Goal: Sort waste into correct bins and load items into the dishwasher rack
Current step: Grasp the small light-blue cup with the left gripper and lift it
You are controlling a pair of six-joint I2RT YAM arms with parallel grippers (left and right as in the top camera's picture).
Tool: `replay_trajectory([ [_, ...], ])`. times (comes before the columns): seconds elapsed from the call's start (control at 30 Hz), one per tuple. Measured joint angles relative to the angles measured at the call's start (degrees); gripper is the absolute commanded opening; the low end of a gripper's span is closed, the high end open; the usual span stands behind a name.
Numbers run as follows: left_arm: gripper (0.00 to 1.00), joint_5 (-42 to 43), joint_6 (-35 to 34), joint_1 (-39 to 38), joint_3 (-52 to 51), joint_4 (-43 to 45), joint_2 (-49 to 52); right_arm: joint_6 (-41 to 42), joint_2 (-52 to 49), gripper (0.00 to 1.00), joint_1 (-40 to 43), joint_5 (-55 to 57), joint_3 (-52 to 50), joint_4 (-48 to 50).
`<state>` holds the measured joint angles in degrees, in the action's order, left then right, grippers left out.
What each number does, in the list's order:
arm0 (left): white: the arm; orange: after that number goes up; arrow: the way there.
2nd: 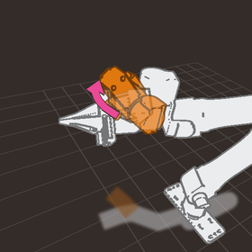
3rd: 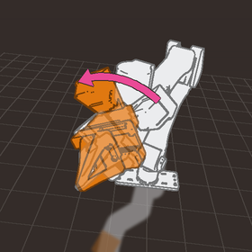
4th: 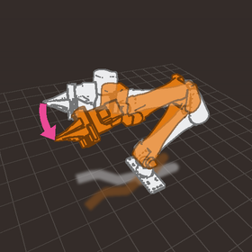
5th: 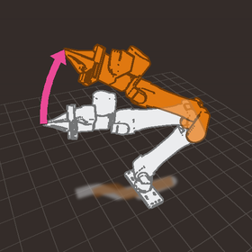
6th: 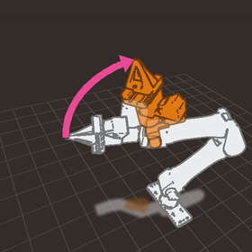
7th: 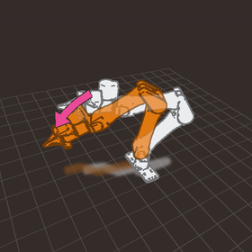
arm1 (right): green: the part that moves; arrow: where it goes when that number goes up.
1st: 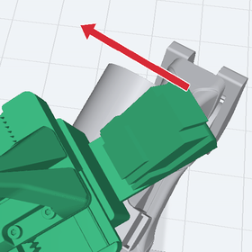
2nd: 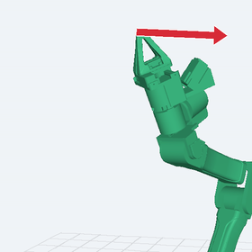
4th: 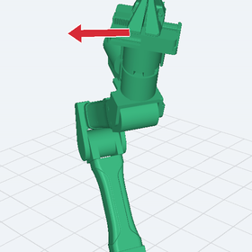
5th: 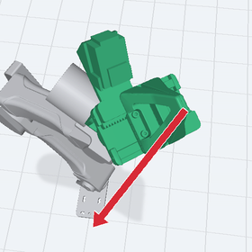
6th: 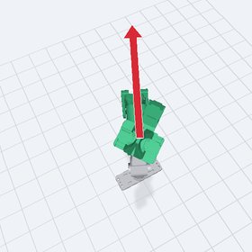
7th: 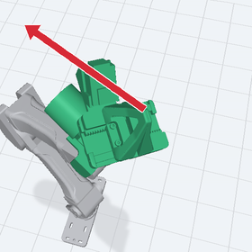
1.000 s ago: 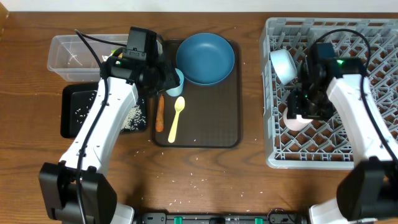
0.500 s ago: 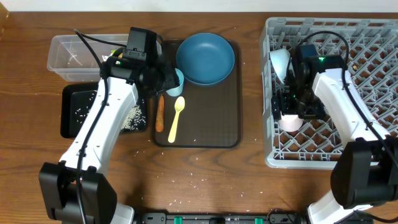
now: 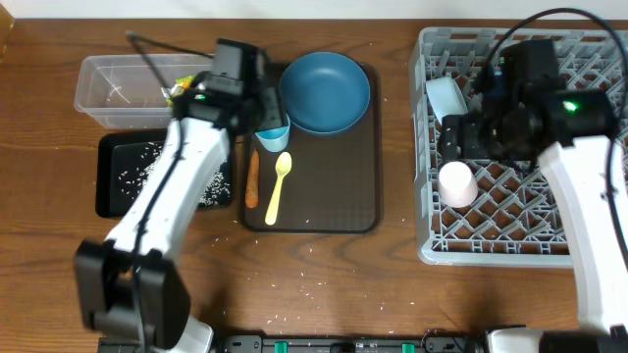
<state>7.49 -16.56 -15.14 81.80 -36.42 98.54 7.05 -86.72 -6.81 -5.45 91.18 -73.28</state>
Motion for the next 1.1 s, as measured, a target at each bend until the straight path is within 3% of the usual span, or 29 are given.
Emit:
replay_trajectory([
  [0.3, 0.62, -3.9, 11.8, -7.2, -0.4, 0.7, 10.1, 0.0, 0.6, 0.97, 0.0, -0.2, 0.0, -0.2],
  [0.47, 0.46, -5.4, 13.6, -7.1, -0.4, 0.7, 12.1, 0.0, 0.6, 0.97, 0.0, -0.2, 0.0, -0.2],
  [0.5, 0.38, -5.6, 13.6, -7.1, -0.4, 0.7, 12.2, 0.0, 0.6, 0.96, 0.0, -0.2, 0.0, -0.2],
  [0.57, 0.13, -6.1, 13.9, -7.1, -0.4, 0.7, 12.2, 0.0, 0.6, 0.96, 0.0, -0.2, 0.0, -0.1],
  [0.63, 0.06, -6.2, 13.6, -7.1, -0.5, 0.7, 12.2, 0.0, 0.6, 0.96, 0.0, -0.2, 0.0, 0.2],
  [0.87, 0.06, -4.7, 5.6, -6.8, 0.1, -4.6, 9.8, 0.0, 0.5, 0.95, 0.0, -0.7, 0.0, 2.0],
  [1.1, 0.06, 13.6, 0.6, -4.0, 0.2, -7.1, -0.2, -4.7, 0.5, 0.99, 0.0, -14.6, -5.3, 16.0],
])
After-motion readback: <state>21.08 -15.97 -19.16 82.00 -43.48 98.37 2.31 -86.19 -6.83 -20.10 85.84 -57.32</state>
